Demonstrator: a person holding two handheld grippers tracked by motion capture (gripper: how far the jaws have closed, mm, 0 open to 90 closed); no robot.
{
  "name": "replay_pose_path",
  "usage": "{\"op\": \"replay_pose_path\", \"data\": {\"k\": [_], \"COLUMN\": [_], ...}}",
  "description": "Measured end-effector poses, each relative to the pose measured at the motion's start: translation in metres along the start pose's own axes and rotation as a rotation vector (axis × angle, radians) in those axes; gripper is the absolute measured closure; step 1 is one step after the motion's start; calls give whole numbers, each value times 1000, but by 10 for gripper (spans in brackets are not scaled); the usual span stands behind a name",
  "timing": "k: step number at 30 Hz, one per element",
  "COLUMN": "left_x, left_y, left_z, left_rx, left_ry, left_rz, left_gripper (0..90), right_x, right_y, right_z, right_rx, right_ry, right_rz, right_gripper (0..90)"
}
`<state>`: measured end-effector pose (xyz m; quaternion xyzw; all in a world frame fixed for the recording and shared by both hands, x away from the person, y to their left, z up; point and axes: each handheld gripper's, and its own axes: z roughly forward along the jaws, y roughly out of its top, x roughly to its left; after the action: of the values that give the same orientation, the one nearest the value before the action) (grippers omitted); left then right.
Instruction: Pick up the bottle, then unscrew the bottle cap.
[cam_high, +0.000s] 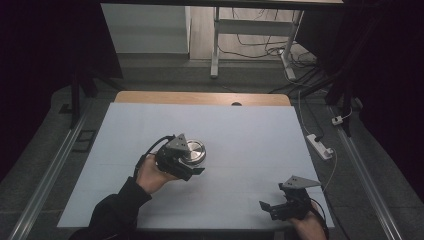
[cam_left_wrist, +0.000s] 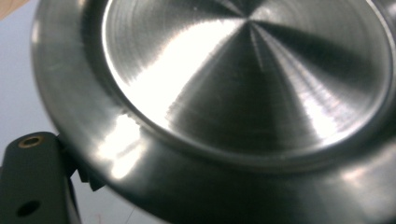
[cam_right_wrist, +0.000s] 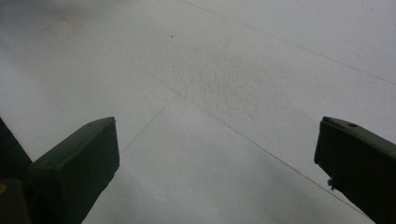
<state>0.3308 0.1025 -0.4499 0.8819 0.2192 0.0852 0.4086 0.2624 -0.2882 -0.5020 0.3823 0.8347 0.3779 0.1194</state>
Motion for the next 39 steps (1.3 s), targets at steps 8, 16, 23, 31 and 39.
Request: {"op": "replay_pose_path", "data": {"k": [8,16,23,31,39], "left_x": [-5,-7,-9,-12,-12], "left_y": [7,7,8,7,7], "left_z": [6,8,7,10,11], "left_rx": [-11,-22,-32,-31,-31], "left_ry": [-23,-34,-44,-51,-56], "left_rz": [15,10,13,12,12], "left_gripper": [152,152,153,152,153], "right_x": [0,1,1,5,10], "right_y": [0,0,0,5,11], "right_z": [0,0,-2,-7,-9], "right_rx": [2,1,-23,-74,-117], "right_ry": [2,1,-4,7,37], "right_rz": [-2,-5,-5,-8,-24], "right_gripper": [0,0,0,0,0]}}
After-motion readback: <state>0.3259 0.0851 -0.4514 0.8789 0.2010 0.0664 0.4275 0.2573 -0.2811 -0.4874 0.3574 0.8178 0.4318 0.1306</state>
